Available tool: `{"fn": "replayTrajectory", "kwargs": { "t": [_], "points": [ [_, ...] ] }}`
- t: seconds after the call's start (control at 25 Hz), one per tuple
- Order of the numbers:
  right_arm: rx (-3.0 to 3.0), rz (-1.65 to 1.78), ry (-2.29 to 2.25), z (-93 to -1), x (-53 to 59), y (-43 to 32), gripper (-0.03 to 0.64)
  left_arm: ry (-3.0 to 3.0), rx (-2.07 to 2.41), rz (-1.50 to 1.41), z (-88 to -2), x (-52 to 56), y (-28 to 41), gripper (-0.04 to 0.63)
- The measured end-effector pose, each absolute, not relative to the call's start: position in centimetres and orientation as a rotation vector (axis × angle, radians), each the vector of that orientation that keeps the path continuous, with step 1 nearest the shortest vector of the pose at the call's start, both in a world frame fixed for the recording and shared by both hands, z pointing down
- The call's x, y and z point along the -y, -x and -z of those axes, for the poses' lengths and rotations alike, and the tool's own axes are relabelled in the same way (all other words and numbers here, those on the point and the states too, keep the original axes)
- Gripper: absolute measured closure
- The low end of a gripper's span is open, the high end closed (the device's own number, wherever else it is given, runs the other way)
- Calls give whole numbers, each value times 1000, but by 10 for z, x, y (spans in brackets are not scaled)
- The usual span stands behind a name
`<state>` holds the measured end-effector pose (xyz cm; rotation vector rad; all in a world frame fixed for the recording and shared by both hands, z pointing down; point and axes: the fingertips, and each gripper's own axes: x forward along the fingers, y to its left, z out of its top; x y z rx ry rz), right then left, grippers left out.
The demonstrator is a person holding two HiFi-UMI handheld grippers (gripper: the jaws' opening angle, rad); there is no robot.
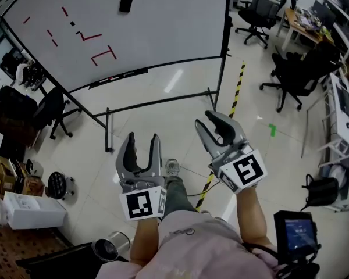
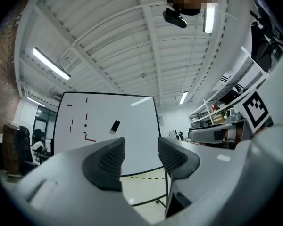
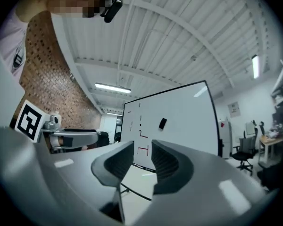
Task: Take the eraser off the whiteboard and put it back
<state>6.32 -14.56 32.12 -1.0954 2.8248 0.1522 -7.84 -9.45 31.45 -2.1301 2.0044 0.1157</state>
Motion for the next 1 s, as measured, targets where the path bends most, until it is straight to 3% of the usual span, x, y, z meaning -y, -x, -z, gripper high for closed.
{"fn": "replayTrajectory", "kwargs": {
  "t": [0.32,0.64,1.0],
  "points": [
    [-2668,-238,1287,-280,47,-113,503,2088,-2052,-172,-278,3,88,364],
    [-2595,-216,1386,-288,27,-60,492,2095,-2037,-137,-279,-41,140,365],
    [-2569,-222,1402,-290,15,-50,445,2228,-1997,-129,-307,-50,111,365]
  ]
}}
